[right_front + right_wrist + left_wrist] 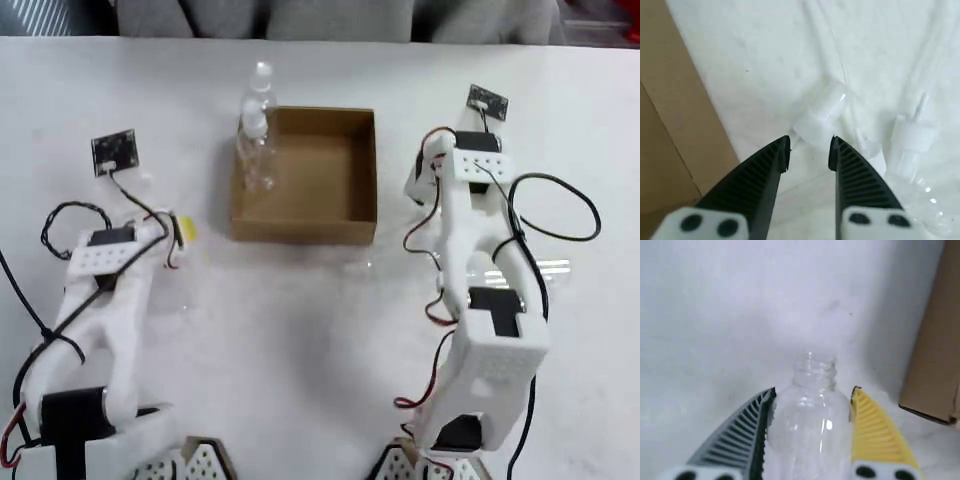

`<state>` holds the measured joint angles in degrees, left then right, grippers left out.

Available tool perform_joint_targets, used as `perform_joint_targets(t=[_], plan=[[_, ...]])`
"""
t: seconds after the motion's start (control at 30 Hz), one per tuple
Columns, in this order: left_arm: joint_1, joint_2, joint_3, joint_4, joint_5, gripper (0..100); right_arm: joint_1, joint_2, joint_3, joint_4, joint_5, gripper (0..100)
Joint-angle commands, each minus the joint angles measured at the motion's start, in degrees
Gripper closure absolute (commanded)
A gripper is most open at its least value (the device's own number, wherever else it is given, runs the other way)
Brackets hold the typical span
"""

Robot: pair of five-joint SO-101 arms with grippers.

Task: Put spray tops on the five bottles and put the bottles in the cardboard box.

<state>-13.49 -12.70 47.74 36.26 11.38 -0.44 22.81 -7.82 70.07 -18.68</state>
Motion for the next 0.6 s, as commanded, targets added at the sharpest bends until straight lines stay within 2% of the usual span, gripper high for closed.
perform_joint_targets(t=[0.0,0.13,0.47,0.57], plan=[[-0.4,-0.1,-0.4,-1.2,-0.2,98,-0.3,1.1,-2.9,0.7,-3.5,86.1],[0.3,-0.1,-0.4,-1.1,-0.2,98,-0.3,3.3,-4.3,1.0,-4.2,80.0],[0.5,-0.1,-0.3,-1.0,-0.2,98,-0.3,5.1,-4.5,-4.3,-4.3,81.7],[0.5,-0.1,-0.3,-1.0,-0.2,98,-0.3,5.2,-4.5,-5.8,-7.1,81.6]])
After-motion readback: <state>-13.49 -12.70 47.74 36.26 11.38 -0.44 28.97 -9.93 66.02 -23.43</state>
